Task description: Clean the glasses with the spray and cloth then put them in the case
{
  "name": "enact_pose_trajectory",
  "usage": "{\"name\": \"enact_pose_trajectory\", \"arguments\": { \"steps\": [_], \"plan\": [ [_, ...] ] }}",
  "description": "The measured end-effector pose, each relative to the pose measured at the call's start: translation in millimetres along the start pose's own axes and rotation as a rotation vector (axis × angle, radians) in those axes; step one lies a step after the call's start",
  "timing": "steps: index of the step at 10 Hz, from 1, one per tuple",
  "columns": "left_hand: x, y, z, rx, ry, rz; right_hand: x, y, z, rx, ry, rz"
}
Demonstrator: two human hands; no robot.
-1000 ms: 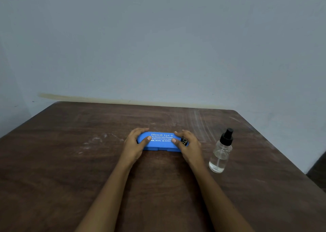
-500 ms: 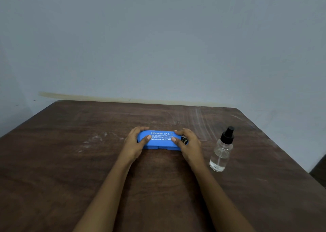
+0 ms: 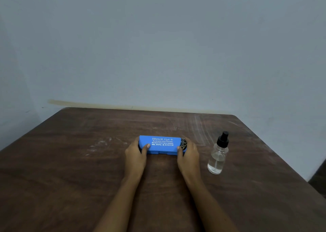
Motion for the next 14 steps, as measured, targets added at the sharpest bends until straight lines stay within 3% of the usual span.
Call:
{"name": "enact_pose_trajectory", "arguments": {
  "steps": [2, 8, 11, 13, 14],
  "plan": [
    [7.1, 19.3, -12.4, 0.004, 0.023, 0.009, -1.9, 21.3, -17.7, 0.027, -0.033, -0.051],
    [14.8, 55.8, -31.6, -0.052, 0.062, 0.018, -0.2, 55.0, -46.5, -0.001, -0.064, 0.031],
    [10.5, 55.5, -29.6, -0.067, 0.121, -0.066, 1.5, 56.8, -45.0, 0.000, -0.075, 0.061],
    [14.4, 55.9, -31.1, 0.007, 0.037, 0.036, -5.6, 60.8, -49.2, 0.173, -0.067, -0.102],
    [23.4, 63.5, -32.1, 0.091, -0.157, 0.269, -13.5, 67.2, -47.4, 0.208, 0.019, -0.264]
  ]
}}
Point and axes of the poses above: each hand's wrist, its own y-axis away from the middle knuckle, its own z-axis out of the palm, x = y × z, the point moved 2 cm from there along -y, towards the middle knuckle, and after that the axes turned 2 degrees about x, right-handed, at the moved point
